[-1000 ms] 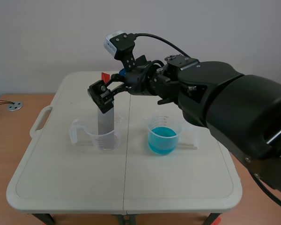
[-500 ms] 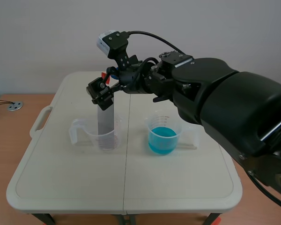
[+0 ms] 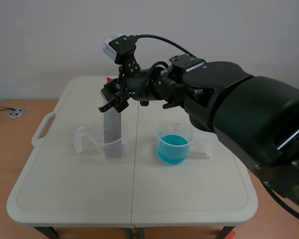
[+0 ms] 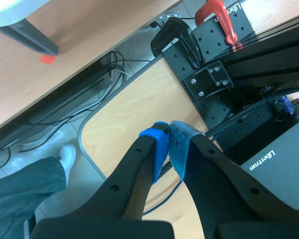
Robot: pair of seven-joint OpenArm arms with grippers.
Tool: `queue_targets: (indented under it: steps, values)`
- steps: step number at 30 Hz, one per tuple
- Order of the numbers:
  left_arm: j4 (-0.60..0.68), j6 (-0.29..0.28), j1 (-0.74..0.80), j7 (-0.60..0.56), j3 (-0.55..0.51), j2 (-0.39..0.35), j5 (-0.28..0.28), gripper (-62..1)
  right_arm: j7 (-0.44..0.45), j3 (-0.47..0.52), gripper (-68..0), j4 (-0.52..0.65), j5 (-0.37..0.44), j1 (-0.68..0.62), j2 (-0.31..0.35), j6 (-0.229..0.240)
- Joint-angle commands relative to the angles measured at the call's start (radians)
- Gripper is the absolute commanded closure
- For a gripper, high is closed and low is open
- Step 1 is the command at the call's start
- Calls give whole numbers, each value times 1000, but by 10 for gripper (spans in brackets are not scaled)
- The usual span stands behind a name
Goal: Hold the metal plate by the orange handle, dip it into the blue solution, take it out and point at it, then put the plate back in the beaker on the left.
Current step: 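Lift the metal plate out of the left beaker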
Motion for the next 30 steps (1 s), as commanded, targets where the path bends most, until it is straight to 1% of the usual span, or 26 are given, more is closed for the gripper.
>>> queue_targets:
  steps: [1, 4, 10, 18, 21, 26, 30]
  values:
    - [20, -6, 0, -10, 4, 5, -7, -27, 12, 2, -188, 18, 7, 36, -9, 4]
    - [20, -6, 0, -10, 4, 5, -7, -27, 12, 2, -119, 18, 7, 36, -9, 4]
    - [20, -6, 0, -10, 4, 5, -6, -27, 22, 2, -13, 18, 7, 36, -9, 4]
    - [20, -6, 0, -10, 4, 5, -6, -27, 80, 2, -15, 18, 7, 35, -9, 10]
    - [20, -6, 0, -10, 4, 5, -6, -27, 111, 2, -15, 18, 8, 27, -9, 43]
    - [20, -6, 0, -10, 4, 5, -6, -27, 169, 2, -15, 20, 8, -8, -9, 132]
    - [20, -6, 0, -10, 4, 5, -6, -27, 215, 2, -15, 23, 8, -40, -5, 184]
